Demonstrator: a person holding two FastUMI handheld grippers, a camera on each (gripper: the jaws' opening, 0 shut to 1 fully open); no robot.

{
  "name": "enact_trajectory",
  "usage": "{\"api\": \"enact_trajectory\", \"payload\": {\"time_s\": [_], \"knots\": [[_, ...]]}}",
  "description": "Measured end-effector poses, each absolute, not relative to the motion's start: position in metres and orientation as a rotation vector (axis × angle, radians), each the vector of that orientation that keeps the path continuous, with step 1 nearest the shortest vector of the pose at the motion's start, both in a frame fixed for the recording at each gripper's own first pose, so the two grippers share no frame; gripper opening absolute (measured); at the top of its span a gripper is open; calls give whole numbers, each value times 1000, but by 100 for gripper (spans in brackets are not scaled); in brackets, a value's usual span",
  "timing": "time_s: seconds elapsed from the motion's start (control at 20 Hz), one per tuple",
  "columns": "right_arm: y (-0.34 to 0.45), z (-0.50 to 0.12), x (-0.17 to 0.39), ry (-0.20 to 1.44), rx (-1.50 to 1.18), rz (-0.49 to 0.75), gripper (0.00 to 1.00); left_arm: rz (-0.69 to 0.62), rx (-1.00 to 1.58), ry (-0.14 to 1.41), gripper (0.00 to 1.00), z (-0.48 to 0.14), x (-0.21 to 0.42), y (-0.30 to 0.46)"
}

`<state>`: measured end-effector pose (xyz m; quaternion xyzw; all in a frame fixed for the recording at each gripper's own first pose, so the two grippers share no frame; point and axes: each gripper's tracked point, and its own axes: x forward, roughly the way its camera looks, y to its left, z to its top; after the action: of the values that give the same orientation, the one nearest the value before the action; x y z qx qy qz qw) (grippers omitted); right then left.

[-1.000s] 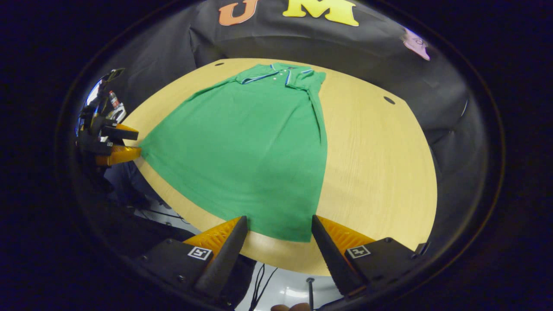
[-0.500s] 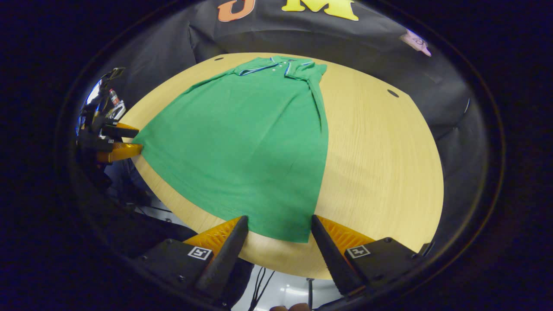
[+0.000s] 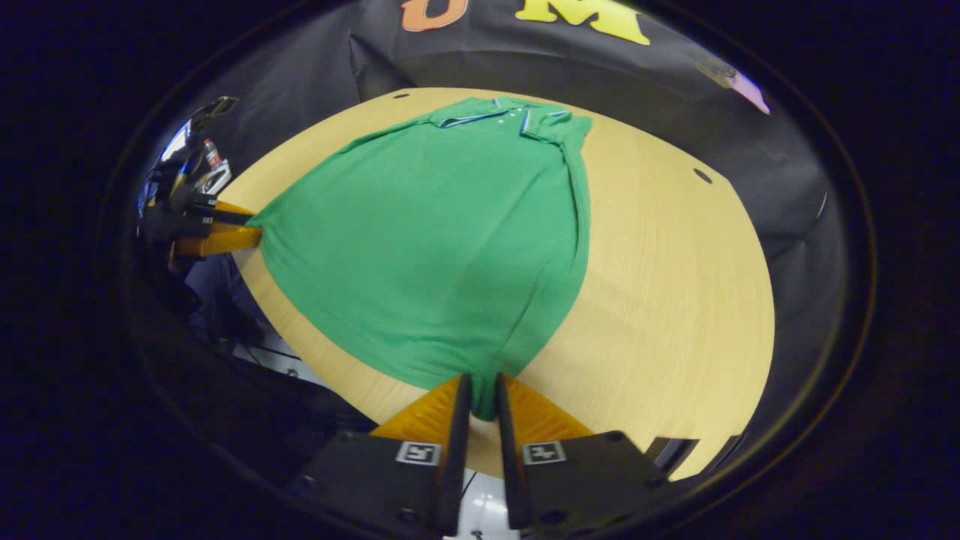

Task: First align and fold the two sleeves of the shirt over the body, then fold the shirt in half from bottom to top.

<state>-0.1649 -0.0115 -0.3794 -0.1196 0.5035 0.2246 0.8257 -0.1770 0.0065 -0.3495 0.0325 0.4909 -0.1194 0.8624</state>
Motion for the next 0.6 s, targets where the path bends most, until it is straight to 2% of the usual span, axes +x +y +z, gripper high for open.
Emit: {"api": "enact_trajectory", "payload": {"time_s": [0.05,0.1,0.2,0.45,0.6], "knots": [[-11,-380,-165,1076,-262,479,15,-252,70,1025,34,-350,-175,7],[-11,-379,-165,1079,-242,483,15,-250,60,1022,8,-349,-174,7],[-9,-377,-163,1118,-183,469,7,-259,27,1024,5,-349,-176,5],[-2,-351,-139,1086,-23,444,6,-282,-23,980,4,-319,-163,2],[0,-334,-122,1049,19,435,9,-307,-35,937,4,-302,-147,0]]}}
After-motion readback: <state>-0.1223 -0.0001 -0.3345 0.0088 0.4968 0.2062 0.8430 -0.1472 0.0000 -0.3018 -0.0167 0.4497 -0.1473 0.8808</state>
